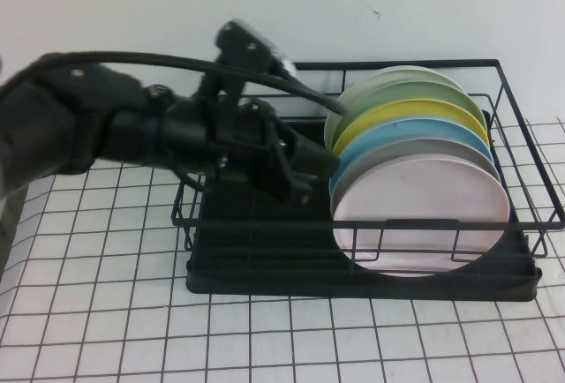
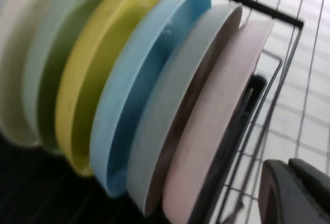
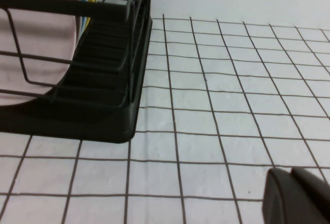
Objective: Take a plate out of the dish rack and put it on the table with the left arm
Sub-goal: Grasp the plate from the shelf
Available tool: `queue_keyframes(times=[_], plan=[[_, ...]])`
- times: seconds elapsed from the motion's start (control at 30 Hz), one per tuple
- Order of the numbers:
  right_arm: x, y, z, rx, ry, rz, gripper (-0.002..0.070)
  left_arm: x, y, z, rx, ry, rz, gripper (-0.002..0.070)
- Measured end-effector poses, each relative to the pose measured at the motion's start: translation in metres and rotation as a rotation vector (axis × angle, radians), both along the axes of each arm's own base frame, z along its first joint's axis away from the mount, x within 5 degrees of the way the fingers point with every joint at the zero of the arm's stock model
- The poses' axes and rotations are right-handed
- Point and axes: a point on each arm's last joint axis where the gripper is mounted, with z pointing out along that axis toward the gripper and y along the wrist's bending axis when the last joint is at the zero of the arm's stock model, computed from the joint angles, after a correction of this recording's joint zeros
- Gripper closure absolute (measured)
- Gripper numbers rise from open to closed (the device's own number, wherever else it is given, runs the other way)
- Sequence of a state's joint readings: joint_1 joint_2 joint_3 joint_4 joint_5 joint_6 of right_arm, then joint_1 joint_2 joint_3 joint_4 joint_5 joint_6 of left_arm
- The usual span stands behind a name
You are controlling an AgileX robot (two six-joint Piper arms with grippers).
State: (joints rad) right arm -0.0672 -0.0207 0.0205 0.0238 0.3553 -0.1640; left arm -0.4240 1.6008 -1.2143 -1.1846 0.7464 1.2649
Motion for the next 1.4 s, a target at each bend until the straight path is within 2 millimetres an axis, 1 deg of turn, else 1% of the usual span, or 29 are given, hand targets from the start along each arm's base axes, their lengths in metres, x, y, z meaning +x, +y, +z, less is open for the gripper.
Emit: queue_keyframes(times=[0.07, 0.13, 0.2, 0.3, 0.37, 0.4, 0.47, 0.6, 0.7, 0.8, 0.93, 1.03, 1.1, 1.3, 1.4], plan=[[0.000, 0.000, 0.000, 0.000, 0.000, 0.000, 0.0678, 0.006, -0.017, -0.004, 0.049, -0.036, -0.060, 0.0677], [0.000, 0.000, 0.000, 0.000, 0.000, 0.000, 0.0678, 0.011, -0.034, -0.008, 0.089, -0.069, -0.127, 0.0655], [0.000, 0.000, 0.000, 0.000, 0.000, 0.000, 0.0678, 0.014, -0.047, -0.010, 0.119, -0.104, -0.189, 0.0601], [0.000, 0.000, 0.000, 0.000, 0.000, 0.000, 0.0678, 0.021, -0.063, -0.011, 0.138, -0.141, -0.251, 0.0463], [0.000, 0.000, 0.000, 0.000, 0.000, 0.000, 0.0678, 0.026, -0.068, -0.013, 0.146, -0.157, -0.263, 0.0397], [0.000, 0.000, 0.000, 0.000, 0.000, 0.000, 0.0678, 0.028, -0.070, -0.014, 0.149, -0.165, -0.270, 0.0376], [0.000, 0.000, 0.000, 0.000, 0.000, 0.000, 0.0678, 0.029, -0.072, -0.015, 0.161, -0.185, -0.300, 0.0356], [0.000, 0.000, 0.000, 0.000, 0.000, 0.000, 0.0678, 0.030, -0.073, -0.016, 0.179, -0.217, -0.325, 0.0345], [0.000, 0.000, 0.000, 0.000, 0.000, 0.000, 0.0678, 0.030, -0.074, -0.012, 0.175, -0.227, -0.344, 0.0342], [0.000, 0.000, 0.000, 0.000, 0.000, 0.000, 0.0678, 0.028, -0.074, -0.004, 0.162, -0.225, -0.350, 0.0342], [0.000, 0.000, 0.000, 0.000, 0.000, 0.000, 0.0678, 0.026, -0.072, 0.013, 0.144, -0.258, -0.328, 0.0341], [0.000, 0.000, 0.000, 0.000, 0.000, 0.000, 0.0678, 0.027, -0.072, 0.017, 0.139, -0.270, -0.316, 0.0351], [0.000, 0.000, 0.000, 0.000, 0.000, 0.000, 0.0678, 0.029, -0.073, 0.014, 0.142, -0.265, -0.313, 0.0357], [0.000, 0.000, 0.000, 0.000, 0.000, 0.000, 0.0678, 0.037, -0.078, -0.007, 0.165, -0.222, -0.318, 0.0363], [0.000, 0.000, 0.000, 0.000, 0.000, 0.000, 0.0678, 0.040, -0.079, -0.014, 0.178, -0.213, -0.317, 0.0363]])
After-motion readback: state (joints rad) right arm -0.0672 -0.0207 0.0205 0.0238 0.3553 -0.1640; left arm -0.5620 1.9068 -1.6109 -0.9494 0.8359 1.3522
